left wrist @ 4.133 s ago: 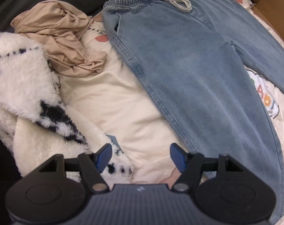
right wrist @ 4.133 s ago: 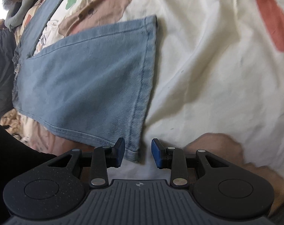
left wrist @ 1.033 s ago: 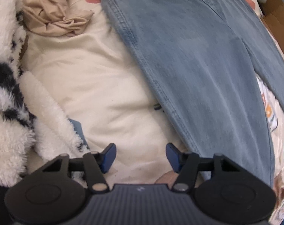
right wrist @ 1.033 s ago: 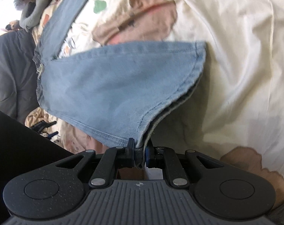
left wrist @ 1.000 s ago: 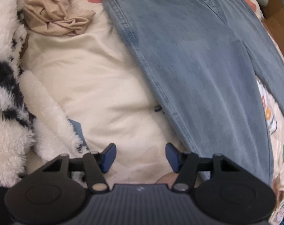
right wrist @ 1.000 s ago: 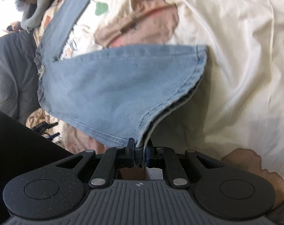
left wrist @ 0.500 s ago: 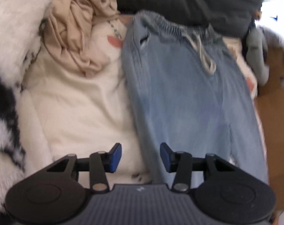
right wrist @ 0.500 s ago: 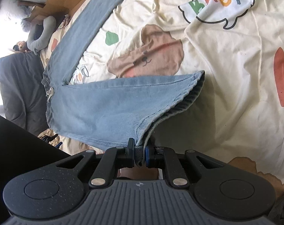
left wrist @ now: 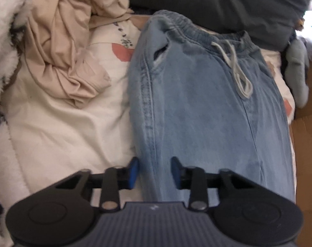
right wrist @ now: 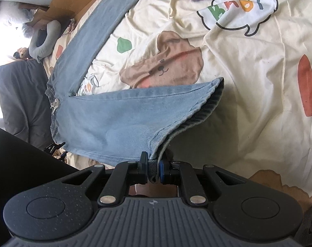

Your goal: Fold clothes

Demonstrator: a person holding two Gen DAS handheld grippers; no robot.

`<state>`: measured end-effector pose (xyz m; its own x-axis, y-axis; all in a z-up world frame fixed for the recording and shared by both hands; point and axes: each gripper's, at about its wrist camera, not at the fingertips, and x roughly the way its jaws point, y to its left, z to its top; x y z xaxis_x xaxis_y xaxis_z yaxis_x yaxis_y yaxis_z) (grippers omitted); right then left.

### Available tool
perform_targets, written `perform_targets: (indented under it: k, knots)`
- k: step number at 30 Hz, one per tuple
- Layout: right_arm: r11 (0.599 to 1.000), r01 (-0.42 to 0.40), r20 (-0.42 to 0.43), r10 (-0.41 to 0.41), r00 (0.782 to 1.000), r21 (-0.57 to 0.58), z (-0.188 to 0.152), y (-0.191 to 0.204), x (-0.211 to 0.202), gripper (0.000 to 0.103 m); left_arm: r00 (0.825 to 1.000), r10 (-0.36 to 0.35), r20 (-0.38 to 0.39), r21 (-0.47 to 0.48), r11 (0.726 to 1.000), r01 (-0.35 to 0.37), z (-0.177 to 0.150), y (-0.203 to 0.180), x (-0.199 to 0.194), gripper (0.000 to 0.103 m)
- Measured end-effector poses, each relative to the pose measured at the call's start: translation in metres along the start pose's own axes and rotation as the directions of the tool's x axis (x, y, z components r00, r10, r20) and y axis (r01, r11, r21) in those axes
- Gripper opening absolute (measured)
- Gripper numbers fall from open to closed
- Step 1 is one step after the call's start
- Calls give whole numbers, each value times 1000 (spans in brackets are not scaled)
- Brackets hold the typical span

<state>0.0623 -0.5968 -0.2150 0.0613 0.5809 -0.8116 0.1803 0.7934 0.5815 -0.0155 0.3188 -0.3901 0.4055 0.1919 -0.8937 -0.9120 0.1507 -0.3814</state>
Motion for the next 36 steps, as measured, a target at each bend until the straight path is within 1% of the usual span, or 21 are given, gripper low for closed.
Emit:
perform_targets:
  k: [1, 4, 7, 12, 14, 17, 19, 20, 22, 27, 36]
  knots:
    - [1000, 2, 0, -2, 1000, 3, 0, 1, 0, 9, 1000, 6, 6, -2, 1000, -6, 3, 1, 2, 31]
    - [1000, 8, 1, -8, 1000, 12, -1, 2, -1, 8, 1000, 17, 14, 7, 1000, -17, 14, 2, 9, 22]
    - [1000, 11, 3, -11, 1000, 24, -1, 3, -1, 8, 1000, 15, 22, 0, 1000, -15, 24, 4, 13, 16]
    - [999, 23, 4, -23, 1000, 31, 0, 4, 1, 9, 999, 8, 38, -29, 1000, -6, 38, 8, 13, 15]
    - [999, 22, 7, -22, 1000, 32, 0, 5, 0, 9, 999, -1, 43, -27, 1000, 3, 42, 7, 11, 10]
    - [999, 19, 14, -19, 1000, 36, -1, 5, -1, 8, 999, -10, 47, -18, 1000, 11, 47, 3, 5, 8]
    - [999, 13, 23, -14, 1000, 44, 0, 5, -4, 8, 999, -25, 46, -36, 999, 27, 49, -1, 0, 7]
    - [998, 5, 32, -7, 999, 55, 1, 4, -5, 8, 998, -32, 45, -41, 999, 34, 49, -3, -3, 7]
    - [998, -9, 52, 6, 999, 67, 5, 5, -10, 8, 998, -39, 46, -23, 999, 40, 52, -11, -9, 6]
    - [999, -27, 108, 22, 994, 40, 19, 18, -28, 8, 994, -92, 58, 4, 996, 92, 59, -35, -27, 5]
    - [999, -52, 208, 48, 977, 12, 42, 36, -59, 9, 987, -140, 75, 25, 990, 139, 70, -85, -53, 5]
